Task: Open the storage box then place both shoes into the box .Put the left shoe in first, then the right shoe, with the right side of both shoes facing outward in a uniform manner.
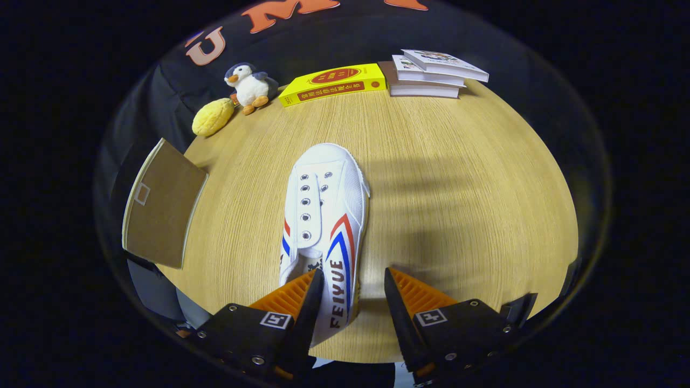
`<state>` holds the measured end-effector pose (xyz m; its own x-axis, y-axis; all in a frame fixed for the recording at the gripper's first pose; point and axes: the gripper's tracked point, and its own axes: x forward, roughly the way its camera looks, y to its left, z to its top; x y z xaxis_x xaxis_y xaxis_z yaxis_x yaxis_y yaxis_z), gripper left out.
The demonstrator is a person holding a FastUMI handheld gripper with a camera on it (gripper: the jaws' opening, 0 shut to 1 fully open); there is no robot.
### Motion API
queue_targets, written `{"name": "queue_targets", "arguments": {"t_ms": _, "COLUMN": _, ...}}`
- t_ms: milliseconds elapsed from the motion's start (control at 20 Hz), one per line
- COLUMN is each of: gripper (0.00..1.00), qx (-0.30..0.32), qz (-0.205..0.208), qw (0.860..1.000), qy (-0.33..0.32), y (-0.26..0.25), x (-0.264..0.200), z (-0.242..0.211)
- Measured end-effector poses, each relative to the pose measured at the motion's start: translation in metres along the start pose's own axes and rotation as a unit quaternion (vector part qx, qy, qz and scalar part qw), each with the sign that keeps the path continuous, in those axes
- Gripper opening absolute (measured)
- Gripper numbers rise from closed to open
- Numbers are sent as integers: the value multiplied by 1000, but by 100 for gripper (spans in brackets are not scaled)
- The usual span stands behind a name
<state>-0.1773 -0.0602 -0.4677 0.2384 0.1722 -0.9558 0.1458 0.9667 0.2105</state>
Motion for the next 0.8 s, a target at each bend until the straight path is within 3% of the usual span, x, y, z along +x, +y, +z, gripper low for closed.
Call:
{"name": "queue_targets", "arguments": {"t_ms": 350, "gripper": 55, "qx": 20, "qz": 65, "qw": 998, "qy": 12, "y": 13, "x": 17, "z": 7}}
{"name": "queue_targets", "arguments": {"t_ms": 400, "gripper": 45, "qx": 37, "qz": 68, "qw": 997, "qy": 14, "y": 12, "x": 19, "z": 8}}
{"name": "queue_targets", "arguments": {"t_ms": 550, "gripper": 37, "qx": 48, "qz": 68, "qw": 997, "qy": 9, "y": 12, "x": 15, "z": 7}}
{"name": "queue_targets", "arguments": {"t_ms": 650, "gripper": 26, "qx": 64, "qz": 70, "qw": 995, "qy": 6, "y": 9, "x": 12, "z": 9}}
{"name": "queue_targets", "arguments": {"t_ms": 700, "gripper": 16, "qx": 79, "qz": 74, "qw": 994, "qy": 8, "y": 8, "x": 13, "z": 9}}
{"name": "queue_targets", "arguments": {"t_ms": 800, "gripper": 7, "qx": 104, "qz": 82, "qw": 991, "qy": 5, "y": 9, "x": 10, "z": 9}}
